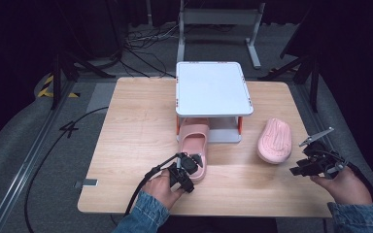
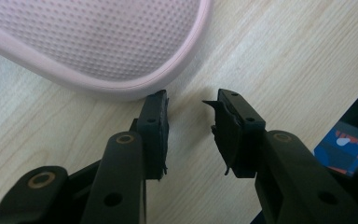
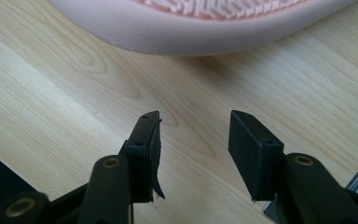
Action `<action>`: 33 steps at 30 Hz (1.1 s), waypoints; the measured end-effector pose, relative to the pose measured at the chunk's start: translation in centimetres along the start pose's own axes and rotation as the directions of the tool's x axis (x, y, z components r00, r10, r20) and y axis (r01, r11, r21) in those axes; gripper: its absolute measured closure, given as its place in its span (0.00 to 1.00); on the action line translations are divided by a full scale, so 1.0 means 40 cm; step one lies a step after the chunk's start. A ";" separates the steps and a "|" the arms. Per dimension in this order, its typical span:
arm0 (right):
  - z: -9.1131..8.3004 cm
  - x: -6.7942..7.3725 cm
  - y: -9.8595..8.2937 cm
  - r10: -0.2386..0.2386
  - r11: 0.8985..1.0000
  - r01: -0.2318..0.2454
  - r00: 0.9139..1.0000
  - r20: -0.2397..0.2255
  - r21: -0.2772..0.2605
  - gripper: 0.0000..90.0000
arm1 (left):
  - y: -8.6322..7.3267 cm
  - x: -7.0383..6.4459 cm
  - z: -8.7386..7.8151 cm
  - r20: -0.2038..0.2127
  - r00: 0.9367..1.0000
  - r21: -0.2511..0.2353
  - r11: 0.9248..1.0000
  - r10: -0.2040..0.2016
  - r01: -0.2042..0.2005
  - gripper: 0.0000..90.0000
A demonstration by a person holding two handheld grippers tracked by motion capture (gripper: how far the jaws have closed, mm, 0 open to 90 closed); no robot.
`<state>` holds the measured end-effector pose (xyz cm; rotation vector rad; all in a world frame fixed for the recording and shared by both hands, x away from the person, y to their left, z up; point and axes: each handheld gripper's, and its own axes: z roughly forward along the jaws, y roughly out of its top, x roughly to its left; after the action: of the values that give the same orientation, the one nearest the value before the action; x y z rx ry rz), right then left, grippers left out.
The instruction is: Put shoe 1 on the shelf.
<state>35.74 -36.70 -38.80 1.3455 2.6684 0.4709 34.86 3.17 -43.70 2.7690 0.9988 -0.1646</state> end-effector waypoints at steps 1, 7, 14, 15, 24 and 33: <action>-0.001 0.000 -0.005 0.005 1.000 -0.005 1.000 0.001 0.003 0.60 | 0.008 -0.004 0.001 0.002 1.000 -0.008 1.000 0.006 -0.006 0.74; -0.004 -0.002 -0.019 0.018 1.000 -0.018 1.000 0.004 0.005 0.60 | 0.028 -0.013 -0.004 0.010 1.000 -0.026 1.000 0.003 -0.002 0.91; -0.009 -0.005 -0.042 0.037 0.999 -0.037 0.999 0.010 0.010 0.60 | 0.063 -0.009 -0.003 0.004 1.000 -0.071 0.997 -0.020 0.020 0.99; -0.009 -0.005 -0.042 0.037 0.999 -0.037 0.999 0.010 0.010 0.60 | 0.063 -0.009 -0.003 0.004 1.000 -0.071 0.997 -0.020 0.020 0.99; -0.013 -0.006 -0.061 0.056 0.998 -0.056 0.998 0.016 0.011 0.60 | 0.099 0.045 -0.013 -0.026 0.997 -0.133 0.989 -0.073 0.068 0.99; -0.014 -0.011 -0.082 0.077 0.997 -0.078 0.997 0.019 0.021 0.60 | 0.129 0.103 -0.006 -0.068 0.992 -0.145 0.985 -0.107 0.097 0.99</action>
<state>33.36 -39.02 -39.37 1.4565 2.6223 0.4371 41.35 1.89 -43.42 2.6149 1.1260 -0.0029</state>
